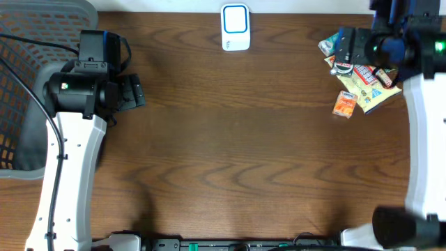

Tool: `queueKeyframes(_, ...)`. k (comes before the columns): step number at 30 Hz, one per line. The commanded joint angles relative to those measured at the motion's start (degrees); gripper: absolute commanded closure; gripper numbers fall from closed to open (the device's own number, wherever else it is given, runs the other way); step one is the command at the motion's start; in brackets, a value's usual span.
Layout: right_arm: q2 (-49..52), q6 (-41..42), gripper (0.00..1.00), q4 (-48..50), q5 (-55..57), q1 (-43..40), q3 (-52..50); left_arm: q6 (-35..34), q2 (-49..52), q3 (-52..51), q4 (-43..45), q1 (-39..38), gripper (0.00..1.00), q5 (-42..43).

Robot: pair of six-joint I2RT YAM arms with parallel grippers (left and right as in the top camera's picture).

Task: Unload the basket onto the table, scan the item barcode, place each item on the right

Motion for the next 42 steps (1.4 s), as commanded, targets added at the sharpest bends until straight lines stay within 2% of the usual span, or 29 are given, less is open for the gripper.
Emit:
queueKeyframes(1,-6.38,-1.01,0.01,-0.13,0.35,3.82,-6.12,-0.33,-0.42,0.52,-0.22,0.31,0.02,-0.96)
queueKeyframes(11,-31.39,1.46,0.01,1.92,2.67,7.63,-30.45,-0.35,-0.42,0.52,-0.22,0.31,0.02,-0.96)
queueKeyframes(18,-43.69,14.47,0.01,2.62,2.67,7.63,-42.29,-0.33,-0.42,0.52,-0.22,0.31,0.02,-0.96)
queueKeyframes(25,-45.86,16.24,0.01,3.19,2.69,7.63,-46.93,-0.33,-0.42,0.52,-0.22,0.31,0.02,-0.96)
queueKeyframes(42,-44.65,16.22,0.01,2.62,2.69,7.63,-47.15,-0.33,-0.42,0.52,-0.22,0.31,0.02,-0.96)
